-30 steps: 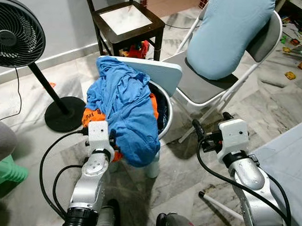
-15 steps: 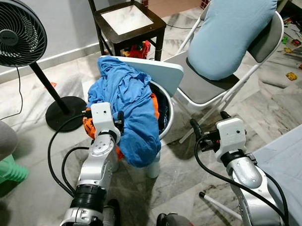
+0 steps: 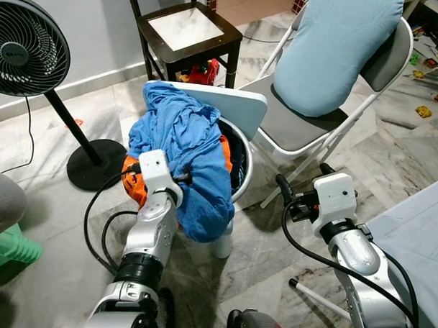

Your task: Hang hanger

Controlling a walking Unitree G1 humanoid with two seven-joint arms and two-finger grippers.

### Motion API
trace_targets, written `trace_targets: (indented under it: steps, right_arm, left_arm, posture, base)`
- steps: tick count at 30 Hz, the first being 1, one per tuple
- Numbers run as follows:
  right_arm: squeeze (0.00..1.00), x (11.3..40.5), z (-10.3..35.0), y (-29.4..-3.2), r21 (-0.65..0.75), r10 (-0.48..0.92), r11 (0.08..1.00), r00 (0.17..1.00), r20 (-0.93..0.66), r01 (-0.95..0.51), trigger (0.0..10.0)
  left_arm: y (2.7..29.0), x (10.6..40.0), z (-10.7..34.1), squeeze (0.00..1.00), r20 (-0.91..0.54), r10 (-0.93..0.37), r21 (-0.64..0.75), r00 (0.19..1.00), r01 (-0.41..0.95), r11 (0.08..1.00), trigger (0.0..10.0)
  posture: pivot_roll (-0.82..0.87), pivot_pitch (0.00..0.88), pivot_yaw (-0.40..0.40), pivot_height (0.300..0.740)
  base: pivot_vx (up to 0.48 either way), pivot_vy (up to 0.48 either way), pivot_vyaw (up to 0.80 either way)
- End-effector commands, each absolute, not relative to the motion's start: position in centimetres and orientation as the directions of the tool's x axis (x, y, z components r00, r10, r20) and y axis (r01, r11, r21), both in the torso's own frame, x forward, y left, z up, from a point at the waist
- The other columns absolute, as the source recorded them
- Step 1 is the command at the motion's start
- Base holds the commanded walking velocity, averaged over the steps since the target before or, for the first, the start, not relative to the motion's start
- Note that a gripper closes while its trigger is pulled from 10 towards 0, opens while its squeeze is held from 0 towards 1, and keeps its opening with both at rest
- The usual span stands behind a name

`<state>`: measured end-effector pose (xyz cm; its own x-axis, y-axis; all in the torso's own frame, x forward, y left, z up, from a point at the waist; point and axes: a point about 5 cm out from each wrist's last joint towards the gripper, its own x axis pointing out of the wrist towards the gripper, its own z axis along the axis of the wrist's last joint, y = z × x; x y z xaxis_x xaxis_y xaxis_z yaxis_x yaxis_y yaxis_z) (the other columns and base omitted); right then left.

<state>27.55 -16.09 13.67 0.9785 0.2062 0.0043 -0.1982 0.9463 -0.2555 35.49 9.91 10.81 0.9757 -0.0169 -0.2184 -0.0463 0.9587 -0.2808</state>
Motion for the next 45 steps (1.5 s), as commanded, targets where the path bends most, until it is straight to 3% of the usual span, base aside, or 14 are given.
trace_targets:
  steps: [1,4,5,10,11,12,19,20,21,23,24,26,27,45]
  right_arm:
    - [0.00,27.3,13.6,-16.2,-0.258,0.203,0.946,0.979,0.006,-0.195,10.0]
    - [0.00,27.2,13.6,-16.3,-0.259,0.200,0.947,0.980,0.006,-0.192,10.0]
    - [0.00,27.2,13.6,-16.3,-0.259,0.199,0.947,0.980,0.005,-0.191,10.0]
    - [0.00,27.2,13.5,-16.2,-0.258,0.202,0.946,0.979,0.003,-0.194,10.0]
    - [0.00,27.3,13.5,-16.0,-0.257,0.207,0.946,0.978,0.004,-0.199,10.0]
    - [0.00,27.3,13.5,-16.0,-0.257,0.208,0.946,0.978,0.005,-0.200,10.0]
    - [0.00,27.4,13.7,-16.0,-0.259,0.209,0.945,0.978,0.008,-0.200,10.0]
    - [0.00,27.4,13.7,-16.1,-0.261,0.207,0.945,0.978,0.008,-0.198,10.0]
    - [0.00,27.3,13.7,-16.4,-0.264,0.199,0.946,0.980,0.008,-0.190,10.0]
    - [0.00,27.3,13.7,-16.4,-0.264,0.197,0.946,0.980,0.008,-0.188,10.0]
    - [0.00,27.2,13.7,-16.4,-0.264,0.195,0.946,0.981,0.007,-0.187,10.0]
    - [0.00,27.1,13.6,-16.3,-0.263,0.197,0.946,0.980,0.005,-0.188,10.0]
    - [0.00,27.0,13.6,-16.3,-0.263,0.198,0.946,0.980,0.004,-0.190,10.0]
    - [0.00,27.2,13.5,-16.5,-0.266,0.197,0.945,0.980,-0.002,-0.191,10.0]
  left_arm:
    - [9.5,35.2,10.5,1.00,-0.234,-0.035,-0.275,0.972,-0.032,0.961,10.0]
    - [9.2,35.2,10.7,1.00,-0.253,-0.054,-0.313,0.966,-0.029,0.949,10.0]
    - [9.1,35.1,10.9,0.93,-0.246,-0.059,-0.306,0.967,-0.020,0.952,10.0]
    - [8.9,34.9,10.2,0.93,-0.269,-0.076,-0.307,0.960,-0.011,0.952,10.0]
    - [8.9,35.0,10.0,0.56,-0.278,-0.085,-0.325,0.957,-0.011,0.946,10.0]
    - [8.8,35.1,10.1,0.00,-0.270,-0.095,-0.333,0.958,0.000,0.943,10.0]
    - [8.2,35.4,10.3,0.00,-0.262,-0.133,-0.368,0.956,0.028,0.930,9.5]
    - [8.2,35.4,10.1,0.00,-0.274,-0.134,-0.371,0.952,0.024,0.928,6.3]
    - [8.2,35.4,9.5,0.00,-0.294,-0.134,-0.368,0.946,0.017,0.930,4.4]
    - [8.3,35.4,9.3,0.00,-0.300,-0.131,-0.366,0.945,0.012,0.931,4.2]
    - [8.5,35.3,9.0,0.00,-0.314,-0.114,-0.360,0.942,-0.007,0.933,3.5]
    - [8.7,35.2,8.7,0.00,-0.331,-0.102,-0.361,0.938,-0.026,0.932,4.0]
    - [8.7,35.1,8.6,0.00,-0.345,-0.093,-0.363,0.934,-0.042,0.931,10.0]
    - [9.4,34.4,8.6,0.00,-0.352,-0.026,-0.324,0.936,-0.096,0.941,10.0]
  posture:
    - [-0.17,0.233,-0.036,0.740]
    - [-0.17,0.234,-0.034,0.740]
    - [-0.17,0.234,-0.034,0.740]
    - [-0.16,0.234,-0.034,0.740]
    - [-0.16,0.234,-0.037,0.740]
    - [-0.16,0.234,-0.038,0.740]
    - [-0.17,0.231,-0.037,0.740]
    - [-0.17,0.231,-0.037,0.740]
    - [-0.18,0.232,-0.035,0.740]
    - [-0.18,0.235,-0.033,0.740]
    - [-0.18,0.235,-0.034,0.740]
    - [-0.18,0.236,-0.035,0.740]
    - [-0.18,0.236,-0.036,0.740]
    - [-0.17,0.236,-0.034,0.740]
  base:
    - [0.000,0.000,0.00]
    - [0.000,0.000,0.00]
    - [0.000,0.000,0.00]
    - [0.000,0.000,0.00]
    - [0.000,0.000,0.00]
    - [0.000,0.000,0.00]
    - [0.000,0.000,0.00]
    - [0.000,0.000,0.00]
    - [0.000,0.000,0.00]
    - [0.000,0.000,0.00]
    - [0.000,0.000,0.00]
    - [0.000,0.000,0.00]
    - [0.000,0.000,0.00]
    - [0.000,0.000,0.00]
